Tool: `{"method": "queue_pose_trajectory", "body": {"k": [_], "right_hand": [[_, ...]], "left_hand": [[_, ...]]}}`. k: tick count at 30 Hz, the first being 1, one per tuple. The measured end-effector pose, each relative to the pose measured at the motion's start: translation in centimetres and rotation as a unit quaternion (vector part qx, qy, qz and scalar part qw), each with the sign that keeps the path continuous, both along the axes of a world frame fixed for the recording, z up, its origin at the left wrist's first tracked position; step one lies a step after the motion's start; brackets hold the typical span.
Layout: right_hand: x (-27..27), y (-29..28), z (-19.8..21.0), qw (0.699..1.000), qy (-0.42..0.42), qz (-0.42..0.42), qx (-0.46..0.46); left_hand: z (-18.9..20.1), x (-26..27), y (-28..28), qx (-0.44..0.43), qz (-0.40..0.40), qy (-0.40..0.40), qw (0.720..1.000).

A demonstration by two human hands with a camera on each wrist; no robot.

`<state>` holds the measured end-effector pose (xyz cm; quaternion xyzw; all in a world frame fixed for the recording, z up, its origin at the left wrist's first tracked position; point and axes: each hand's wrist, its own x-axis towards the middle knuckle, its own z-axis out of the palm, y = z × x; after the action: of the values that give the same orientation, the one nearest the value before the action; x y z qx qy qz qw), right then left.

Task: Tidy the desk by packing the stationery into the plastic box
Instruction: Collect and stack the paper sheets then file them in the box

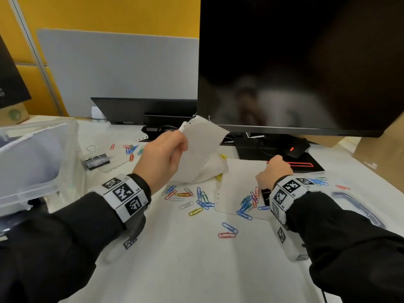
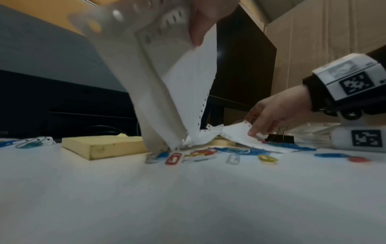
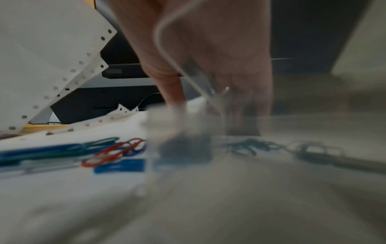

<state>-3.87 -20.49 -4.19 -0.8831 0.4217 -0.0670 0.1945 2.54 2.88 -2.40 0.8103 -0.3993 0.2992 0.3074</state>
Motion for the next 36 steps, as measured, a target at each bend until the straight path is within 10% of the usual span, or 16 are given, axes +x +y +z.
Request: {"method": "queue_pose_trajectory", "body": {"k": [14, 26, 32, 36], "right_hand": [[-3.6, 2.6, 1.4, 0.890, -0.432, 0.148, 0.008], [-5.4, 3.0, 1.5, 0.845, -0.484, 0.207, 0.088], [-5.7, 2.2, 1.5, 0.891, -0.429, 0.145, 0.025], [-5.5, 1.1, 1.2, 0.912, -0.402, 0.084, -0.016]], "left_hand": [[0.7, -2.9, -2.1, -0.154, -0.122, 0.163, 0.967], [0.2, -1.9, -7.5, -0.157, -0.065, 0.291, 0.942], [-0.2, -0.4, -7.5, 0.022, -0.046, 0.216, 0.975], [-1.4, 1.8, -7.0, 0.275, 0.066, 0.264, 0.922]]}}
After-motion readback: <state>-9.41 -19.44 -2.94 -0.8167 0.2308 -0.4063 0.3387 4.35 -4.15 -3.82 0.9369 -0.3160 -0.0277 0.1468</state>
